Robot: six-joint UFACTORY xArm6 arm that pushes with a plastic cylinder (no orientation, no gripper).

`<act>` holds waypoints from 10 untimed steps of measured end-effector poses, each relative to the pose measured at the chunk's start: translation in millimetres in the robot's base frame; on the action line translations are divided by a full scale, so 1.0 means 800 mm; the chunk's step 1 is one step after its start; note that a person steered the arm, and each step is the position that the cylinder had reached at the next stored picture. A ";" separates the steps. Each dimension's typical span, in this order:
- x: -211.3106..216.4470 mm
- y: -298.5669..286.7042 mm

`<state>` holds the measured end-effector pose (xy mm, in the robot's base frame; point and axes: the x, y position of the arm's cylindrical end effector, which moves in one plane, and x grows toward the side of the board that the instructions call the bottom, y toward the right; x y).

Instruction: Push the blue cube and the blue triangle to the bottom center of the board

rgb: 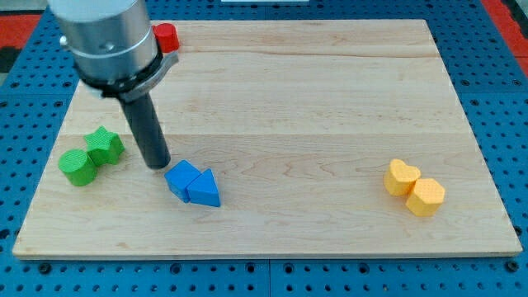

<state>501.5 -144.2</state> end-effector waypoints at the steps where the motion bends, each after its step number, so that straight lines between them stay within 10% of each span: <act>1: 0.020 0.003; 10: 0.020 0.177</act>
<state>517.7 -2.9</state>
